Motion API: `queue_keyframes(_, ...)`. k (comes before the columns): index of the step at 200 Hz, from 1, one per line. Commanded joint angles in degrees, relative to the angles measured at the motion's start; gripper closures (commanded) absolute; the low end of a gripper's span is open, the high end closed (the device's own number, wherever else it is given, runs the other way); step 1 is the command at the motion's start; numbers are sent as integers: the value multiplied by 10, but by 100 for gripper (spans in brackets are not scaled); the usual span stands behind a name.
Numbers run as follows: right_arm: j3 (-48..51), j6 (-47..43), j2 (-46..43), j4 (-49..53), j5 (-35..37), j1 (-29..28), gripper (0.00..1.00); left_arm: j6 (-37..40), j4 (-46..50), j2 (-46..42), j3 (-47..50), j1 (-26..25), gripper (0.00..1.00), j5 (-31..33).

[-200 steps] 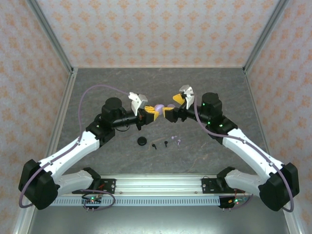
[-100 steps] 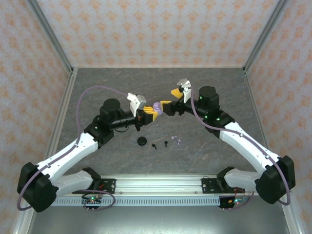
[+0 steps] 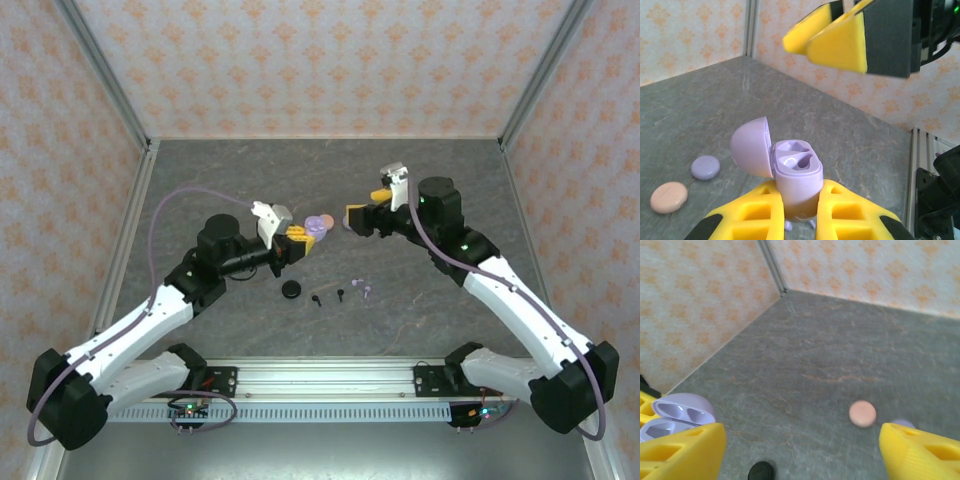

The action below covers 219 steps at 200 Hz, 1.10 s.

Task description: Insert the wireless bluetooth earbuds into the charging case

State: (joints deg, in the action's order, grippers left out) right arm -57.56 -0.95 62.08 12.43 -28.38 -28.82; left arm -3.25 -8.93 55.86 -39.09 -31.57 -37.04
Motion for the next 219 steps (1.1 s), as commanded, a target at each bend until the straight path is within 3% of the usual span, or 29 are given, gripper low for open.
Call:
queue_keyframes(1, -19, 48, 3, 148, 76, 2, 23, 12, 23, -31, 17, -5, 100, 31)
queue_keyframes(63, 2, 83, 98, 285, 143, -26, 31, 7, 49, -78, 46, -5, 100, 52)
queue_keyframes(139, 17, 98, 249, 247, 159, -80, 42, 4, 44, -74, 44, -5, 100, 54)
queue_keyframes(219, 3, 99, 327, 246, 164, -96, 51, 4, 43, -61, 39, -6, 100, 53)
